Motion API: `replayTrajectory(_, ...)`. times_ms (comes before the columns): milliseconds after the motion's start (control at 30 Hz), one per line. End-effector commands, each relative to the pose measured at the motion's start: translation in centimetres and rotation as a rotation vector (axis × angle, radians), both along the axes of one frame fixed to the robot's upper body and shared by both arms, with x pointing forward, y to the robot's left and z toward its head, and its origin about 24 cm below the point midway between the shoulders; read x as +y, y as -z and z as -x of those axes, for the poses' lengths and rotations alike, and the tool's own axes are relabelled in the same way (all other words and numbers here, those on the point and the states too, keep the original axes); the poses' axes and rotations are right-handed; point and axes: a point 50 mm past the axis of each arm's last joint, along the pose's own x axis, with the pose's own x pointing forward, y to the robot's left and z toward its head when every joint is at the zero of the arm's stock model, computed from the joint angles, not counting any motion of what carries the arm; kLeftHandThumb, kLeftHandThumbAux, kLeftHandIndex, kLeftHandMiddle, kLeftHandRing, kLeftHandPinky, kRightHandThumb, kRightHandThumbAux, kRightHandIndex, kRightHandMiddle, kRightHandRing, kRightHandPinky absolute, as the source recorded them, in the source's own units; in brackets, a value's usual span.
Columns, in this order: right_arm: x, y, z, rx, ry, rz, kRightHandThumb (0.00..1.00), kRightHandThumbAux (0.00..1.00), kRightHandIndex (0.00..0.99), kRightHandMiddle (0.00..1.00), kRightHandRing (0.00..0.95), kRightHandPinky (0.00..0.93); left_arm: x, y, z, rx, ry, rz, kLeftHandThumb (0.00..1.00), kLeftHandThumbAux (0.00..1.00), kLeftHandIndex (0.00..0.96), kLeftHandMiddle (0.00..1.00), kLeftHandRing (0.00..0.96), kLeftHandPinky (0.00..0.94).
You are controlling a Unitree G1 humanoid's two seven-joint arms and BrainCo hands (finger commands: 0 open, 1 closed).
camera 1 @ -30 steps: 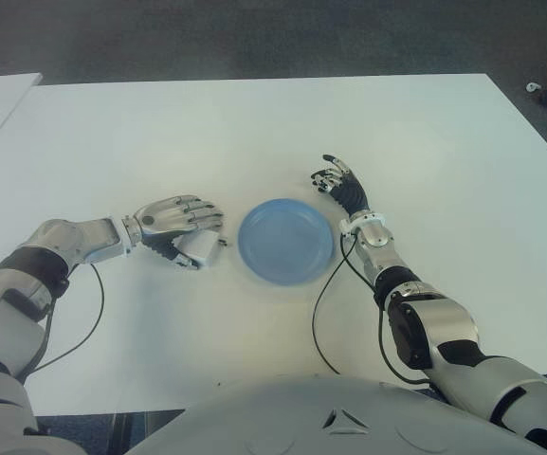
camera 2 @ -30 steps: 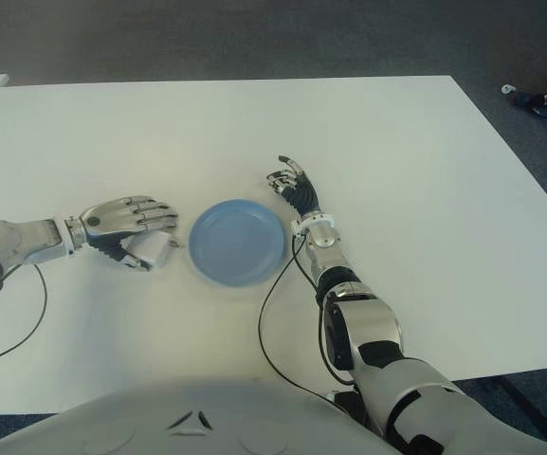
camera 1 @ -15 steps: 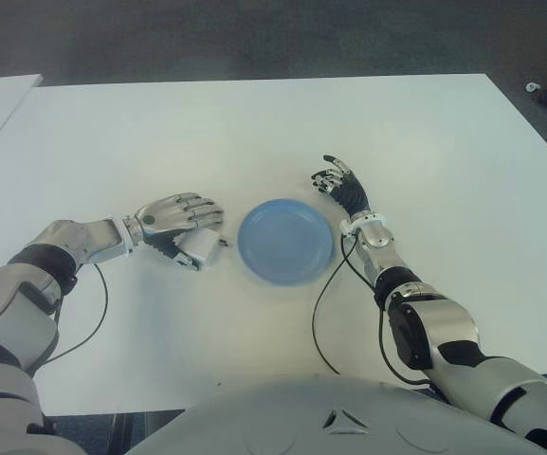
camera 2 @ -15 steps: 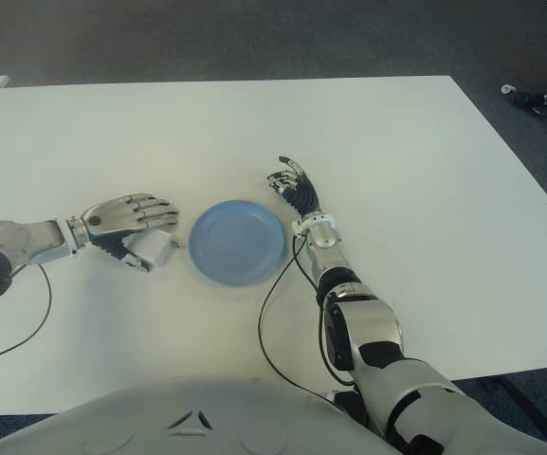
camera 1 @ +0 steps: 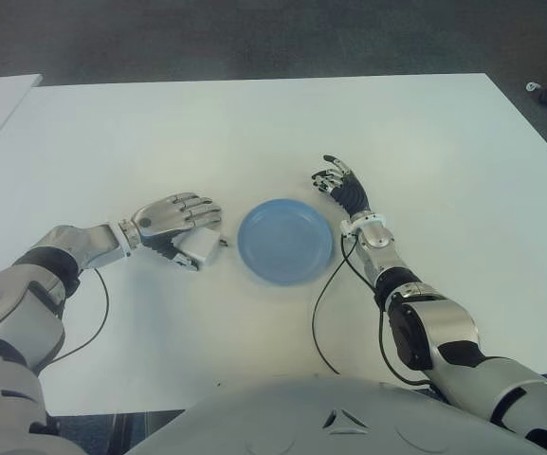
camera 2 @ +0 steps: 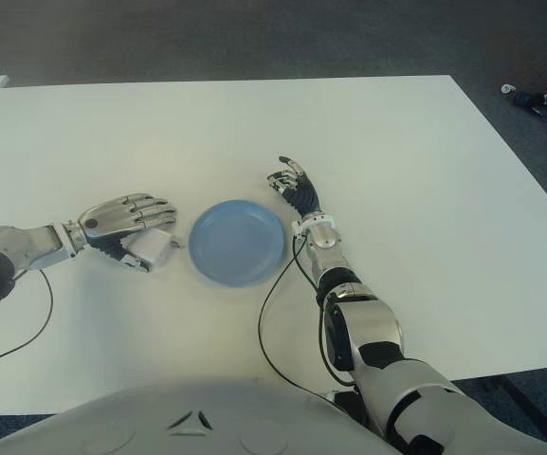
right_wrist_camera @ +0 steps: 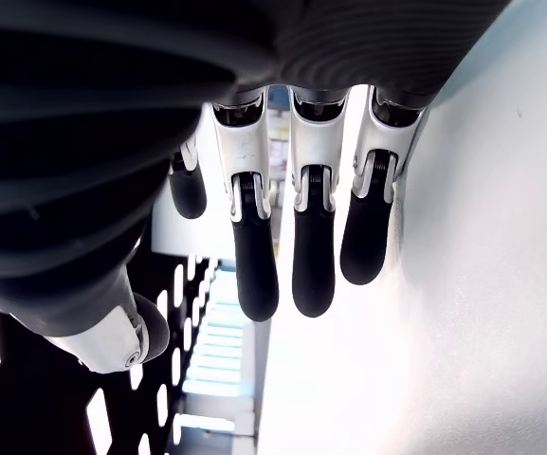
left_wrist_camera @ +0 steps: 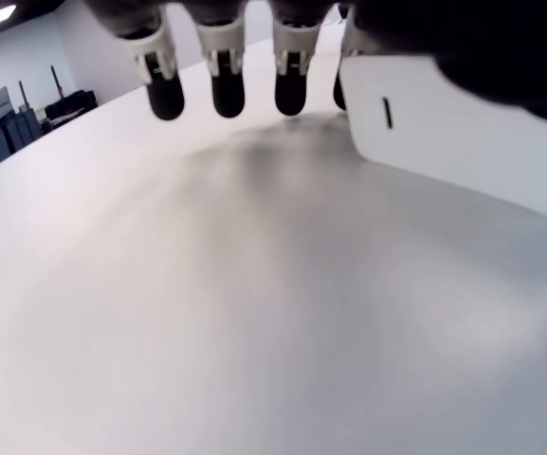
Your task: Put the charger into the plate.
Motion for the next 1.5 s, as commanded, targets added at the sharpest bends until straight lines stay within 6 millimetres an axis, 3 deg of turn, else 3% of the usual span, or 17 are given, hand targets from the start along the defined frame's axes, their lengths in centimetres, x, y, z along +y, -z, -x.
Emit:
replayTrajectory(33, -0.8, 3.5, 2.6, 0.172, 0.028, 0.013, 0.0, 0.67, 0.132, 0.432, 0.41, 0.308, -0.2, 2.3, 1.8, 0.094, 0.023, -0.045, 0.289, 0.153, 0.0, 0.0, 0.0, 0.02)
replayTrajectory(333, -0.8, 3.5, 2.6, 0.172, 0.028, 0.01, 0.0, 0.674, 0.13, 0.427, 0.406, 0.301, -0.2, 2.4, 1.9, 0.112, 0.005, -0.023, 0.284, 0.171, 0.0, 0.006, 0.0, 0.038)
replayTrajectory(367, -0.7, 3.5, 2.6, 0.172, 0.028, 0.009, 0.0, 0.673, 0.129, 0.426, 0.405, 0.298, -0.2, 2.4, 1.9, 0.115, -0.001, -0.017, 0.288, 0.18, 0.042, 0.093, 0.076, 0.105)
replayTrajectory(467, -0.7, 3.5, 2.6, 0.171, 0.027, 0.008, 0.0, 0.67, 0.128, 0.425, 0.403, 0.296, -0.1, 2.4, 2.0, 0.133, -0.041, 0.019, 0.302, 0.193, 0.127, 0.236, 0.209, 0.231)
replayTrajectory(567, -0.7, 3.5, 2.6, 0.172, 0.027, 0.009, 0.0, 0.669, 0.124, 0.426, 0.403, 0.302, 0.0, 2.4, 2.1, 0.154, -0.107, 0.094, 0.345, 0.223, 0.293, 0.461, 0.434, 0.472)
replayTrajectory(667, -0.7, 3.5, 2.6, 0.172, 0.026, 0.013, 0.0, 0.667, 0.12, 0.427, 0.403, 0.303, -0.1, 2.4, 2.4, 0.139, -0.134, 0.173, 0.369, 0.284, 0.426, 0.607, 0.578, 0.621)
replayTrajectory(800, -0.7, 3.5, 2.5, 0.175, 0.026, 0.013, 0.0, 0.666, 0.118, 0.428, 0.404, 0.303, -0.5, 2.0, 2.5, 0.105, -0.111, 0.237, 0.393, 0.43, 0.607, 0.74, 0.727, 0.771)
replayTrajectory(900, -0.6, 3.5, 2.5, 0.175, 0.027, 0.015, 0.0, 0.67, 0.12, 0.43, 0.406, 0.308, -0.9, 1.6, 2.5, 0.088, -0.071, 0.242, 0.411, 0.527, 0.692, 0.799, 0.794, 0.844)
replayTrajectory(1200, -0.5, 3.5, 2.4, 0.176, 0.029, 0.027, 0.0, 0.668, 0.118, 0.435, 0.413, 0.317, -1.0, 1.0, 2.8, 0.084, -0.024, 0.236, 0.434, 0.672, 0.782, 0.868, 0.866, 0.897)
replayTrajectory(1500, -0.3, 3.5, 2.4, 0.182, 0.029, 0.043, 0.0, 0.664, 0.114, 0.439, 0.415, 0.317, -1.3, 0.5, 2.9, 0.097, 0.021, 0.232, 0.365, 0.696, 0.801, 0.885, 0.886, 0.908)
